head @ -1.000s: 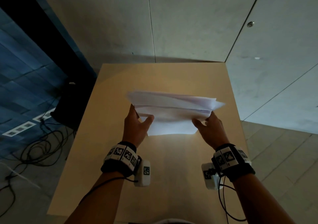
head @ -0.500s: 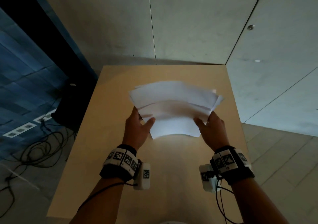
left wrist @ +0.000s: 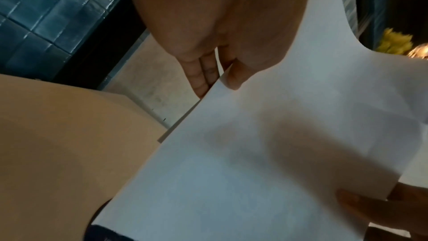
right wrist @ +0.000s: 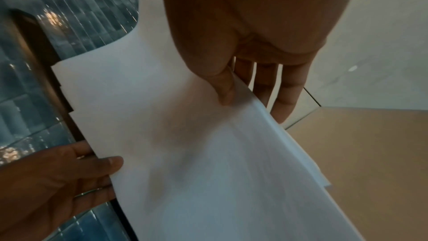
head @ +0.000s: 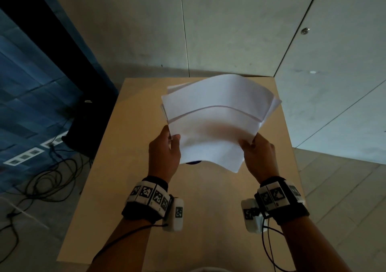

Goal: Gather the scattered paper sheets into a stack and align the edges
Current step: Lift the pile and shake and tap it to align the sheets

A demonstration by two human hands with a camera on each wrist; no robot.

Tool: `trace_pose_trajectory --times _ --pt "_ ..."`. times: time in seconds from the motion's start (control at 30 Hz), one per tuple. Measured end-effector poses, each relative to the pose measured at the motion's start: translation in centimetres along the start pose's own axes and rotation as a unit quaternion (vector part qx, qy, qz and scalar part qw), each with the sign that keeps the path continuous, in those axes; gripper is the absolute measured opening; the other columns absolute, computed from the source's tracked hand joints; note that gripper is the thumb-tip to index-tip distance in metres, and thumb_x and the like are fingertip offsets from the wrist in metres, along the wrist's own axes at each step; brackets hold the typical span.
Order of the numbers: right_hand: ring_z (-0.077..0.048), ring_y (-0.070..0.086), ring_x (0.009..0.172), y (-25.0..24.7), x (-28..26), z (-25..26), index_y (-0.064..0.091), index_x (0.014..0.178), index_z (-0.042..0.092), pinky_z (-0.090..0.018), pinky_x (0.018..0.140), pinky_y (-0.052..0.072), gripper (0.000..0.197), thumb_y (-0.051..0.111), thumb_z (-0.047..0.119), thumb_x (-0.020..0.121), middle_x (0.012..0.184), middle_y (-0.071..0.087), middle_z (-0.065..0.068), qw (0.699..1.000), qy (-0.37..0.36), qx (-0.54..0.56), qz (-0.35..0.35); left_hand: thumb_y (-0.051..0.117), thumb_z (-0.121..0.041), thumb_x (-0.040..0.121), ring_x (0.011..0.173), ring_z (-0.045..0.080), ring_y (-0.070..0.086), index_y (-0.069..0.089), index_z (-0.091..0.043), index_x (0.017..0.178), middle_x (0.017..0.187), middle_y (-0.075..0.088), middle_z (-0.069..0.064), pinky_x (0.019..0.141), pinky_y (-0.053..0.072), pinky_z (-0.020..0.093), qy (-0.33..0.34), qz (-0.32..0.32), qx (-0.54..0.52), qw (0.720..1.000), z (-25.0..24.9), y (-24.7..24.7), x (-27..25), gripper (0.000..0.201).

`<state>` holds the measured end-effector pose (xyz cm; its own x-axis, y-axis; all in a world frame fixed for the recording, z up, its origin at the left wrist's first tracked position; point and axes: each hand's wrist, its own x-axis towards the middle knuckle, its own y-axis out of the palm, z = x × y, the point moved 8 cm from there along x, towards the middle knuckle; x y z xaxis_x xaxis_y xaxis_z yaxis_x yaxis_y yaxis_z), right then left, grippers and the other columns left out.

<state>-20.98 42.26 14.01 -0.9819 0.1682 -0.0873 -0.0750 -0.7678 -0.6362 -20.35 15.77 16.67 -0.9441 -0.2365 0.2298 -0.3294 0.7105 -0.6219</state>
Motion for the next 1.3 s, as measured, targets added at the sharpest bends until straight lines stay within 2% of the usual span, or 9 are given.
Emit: trace_pose_trajectory --times 0.07,0.27,0.47,0.63,0.73,0.93,1.03,1.2,1.3 --pt "-0.008 0.053 0.063 -0.2 -0.3 0.5 0.061 0.103 0.005 -0.011 0.056 0.033 0.018 0.051 0.018 0.095 0.084 0.062 -0.003 1.0 -0.005 0.003 0.001 0.057 -0.012 0.094 0.073 0.015 0.06 0.059 -0.002 0.091 0.078 0.064 0.005 0.069 0.048 0.026 -0.001 -0.006 -0.012 1.0 -0.3 -0.5 -0.1 0.01" --pt "-0.023 0.064 0.102 2.5 -1.0 -2.6 0.052 0.119 0.018 -0.032 0.083 0.048 0.033 0.061 0.016 0.087 0.111 0.069 -0.004 0.999 0.02 0.007 0.05 0.065 -0.015 0.088 0.095 0.013 0.06 0.052 -0.013 0.118 0.093 0.059 -0.012 0.085 0.047 0.025 -0.105 0.09 -0.066 0.988 3.3 1.7 -1.9 0.033" --pt "-0.033 0.065 0.09 2.4 -0.7 -3.6 0.065 0.106 0.011 -0.028 0.071 0.038 0.019 0.056 0.02 0.091 0.097 0.073 -0.013 0.998 0.038 -0.032 0.029 0.061 -0.012 0.092 0.086 0.02 0.061 0.061 -0.001 0.105 0.087 0.062 0.004 0.075 0.047 0.027 -0.123 0.074 -0.051 0.988 3.6 1.7 -2.0 0.017" --pt "-0.02 0.065 0.082 0.7 -0.7 -1.5 0.066 0.107 0.012 -0.025 0.074 0.042 0.019 0.056 0.018 0.092 0.098 0.074 -0.008 1.0 0.001 0.002 -0.003 0.061 -0.011 0.092 0.075 0.016 0.055 0.06 0.007 0.095 0.079 0.059 0.005 0.069 0.042 0.024 -0.06 0.022 -0.026 0.998 1.3 -0.3 -1.2 0.018" --pt "-0.021 0.067 0.09 0.5 -0.9 -0.9 0.063 0.112 0.013 -0.025 0.077 0.044 0.022 0.057 0.016 0.092 0.101 0.073 -0.005 1.0 -0.008 0.015 -0.004 0.064 -0.012 0.09 0.086 0.013 0.063 0.06 0.0 0.107 0.091 0.063 -0.002 0.078 0.049 0.025 -0.067 0.023 -0.062 0.996 1.3 -0.5 -1.5 0.021" --pt "-0.014 0.056 0.101 1.7 -1.1 -2.2 0.048 0.125 0.021 -0.028 0.087 0.042 0.048 0.065 0.009 0.083 0.113 0.064 0.002 0.998 0.008 0.051 0.039 0.071 -0.013 0.084 0.114 0.01 0.058 0.039 -0.021 0.138 0.123 0.059 -0.007 0.097 0.047 0.027 -0.123 0.081 -0.135 0.98 3.5 1.2 -3.0 0.063" --pt "-0.014 0.055 0.095 2.0 -1.3 -2.0 0.048 0.126 0.018 -0.026 0.084 0.041 0.046 0.064 0.009 0.084 0.106 0.063 0.003 0.998 -0.003 0.055 0.04 0.069 -0.01 0.085 0.109 0.011 0.062 0.043 -0.021 0.133 0.117 0.064 -0.002 0.094 0.049 0.024 -0.117 0.069 -0.14 0.981 3.8 1.4 -2.8 0.056" --pt "-0.02 0.064 0.087 2.2 -0.6 -2.7 0.062 0.111 0.017 -0.025 0.074 0.042 0.022 0.057 0.019 0.09 0.098 0.072 -0.003 0.999 0.011 0.033 0.019 0.065 -0.007 0.089 0.086 0.017 0.063 0.061 -0.004 0.106 0.088 0.063 -0.004 0.07 0.042 -0.002 -0.096 0.033 -0.079 0.992 3.2 1.0 -2.4 0.018" --pt "-0.017 0.063 0.077 1.4 -0.5 -2.1 0.065 0.107 0.016 -0.015 0.061 0.041 0.018 0.056 0.02 0.091 0.092 0.073 -0.003 0.999 0.004 0.034 0.015 0.064 -0.006 0.089 0.072 0.007 0.06 0.064 0.0 0.096 0.079 0.062 -0.003 0.065 0.039 -0.004 -0.059 0.016 -0.061 0.996 1.8 0.0 -1.9 0.01"
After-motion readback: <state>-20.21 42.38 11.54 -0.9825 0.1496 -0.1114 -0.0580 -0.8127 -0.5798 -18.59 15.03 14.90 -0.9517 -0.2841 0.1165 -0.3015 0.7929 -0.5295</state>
